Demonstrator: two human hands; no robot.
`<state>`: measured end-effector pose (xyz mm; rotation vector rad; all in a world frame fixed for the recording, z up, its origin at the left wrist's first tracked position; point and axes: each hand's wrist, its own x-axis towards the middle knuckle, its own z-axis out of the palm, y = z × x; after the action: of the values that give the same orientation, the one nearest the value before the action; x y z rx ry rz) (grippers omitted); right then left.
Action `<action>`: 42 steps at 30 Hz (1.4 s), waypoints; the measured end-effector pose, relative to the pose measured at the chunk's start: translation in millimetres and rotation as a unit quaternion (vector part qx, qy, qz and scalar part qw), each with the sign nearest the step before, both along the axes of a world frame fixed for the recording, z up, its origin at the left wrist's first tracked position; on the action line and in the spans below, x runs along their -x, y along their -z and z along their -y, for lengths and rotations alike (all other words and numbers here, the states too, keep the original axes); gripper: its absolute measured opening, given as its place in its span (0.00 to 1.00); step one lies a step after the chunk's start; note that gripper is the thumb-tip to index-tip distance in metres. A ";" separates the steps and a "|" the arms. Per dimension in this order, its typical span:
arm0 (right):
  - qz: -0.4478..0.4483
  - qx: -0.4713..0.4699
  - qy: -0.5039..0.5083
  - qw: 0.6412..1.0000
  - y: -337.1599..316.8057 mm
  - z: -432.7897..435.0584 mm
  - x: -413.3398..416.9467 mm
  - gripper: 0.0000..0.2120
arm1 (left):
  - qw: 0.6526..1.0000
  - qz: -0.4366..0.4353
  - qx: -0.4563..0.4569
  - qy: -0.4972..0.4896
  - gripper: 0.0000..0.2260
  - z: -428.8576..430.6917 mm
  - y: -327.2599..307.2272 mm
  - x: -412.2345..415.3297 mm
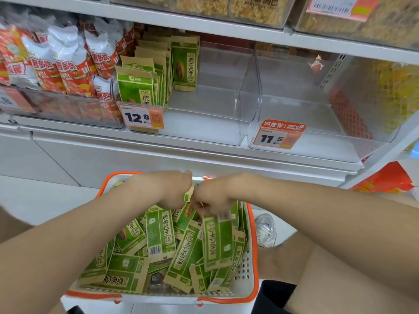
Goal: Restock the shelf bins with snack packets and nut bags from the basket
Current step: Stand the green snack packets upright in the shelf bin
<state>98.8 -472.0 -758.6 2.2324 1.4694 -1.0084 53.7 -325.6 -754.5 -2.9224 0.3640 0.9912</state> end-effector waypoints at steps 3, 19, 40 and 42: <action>-0.006 -0.117 0.068 0.991 -14.4 -4.1 -18.8 0.04 | 0.999 -0.011 -0.003 -0.036 0.22 -10.3 -11.5 -3.4; 0.182 -0.421 0.104 0.883 -71.3 -1.6 -49.9 0.30 | 0.718 0.262 0.422 -0.487 0.27 -37.5 -38.7 -20.2; -0.126 -0.488 0.340 0.794 -82.2 -21.2 -35.5 0.19 | 0.601 0.311 0.563 -0.474 0.28 -26.9 -85.8 -18.9; -0.088 -0.487 0.329 0.804 -81.4 -22.5 -36.5 0.21 | 0.611 0.332 0.568 -0.440 0.22 -28.8 -80.9 -20.4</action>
<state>135.3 -449.4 -677.2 3.6657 1.4964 -0.6541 74.2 -296.8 -673.6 -4.2683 -0.9621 -1.0168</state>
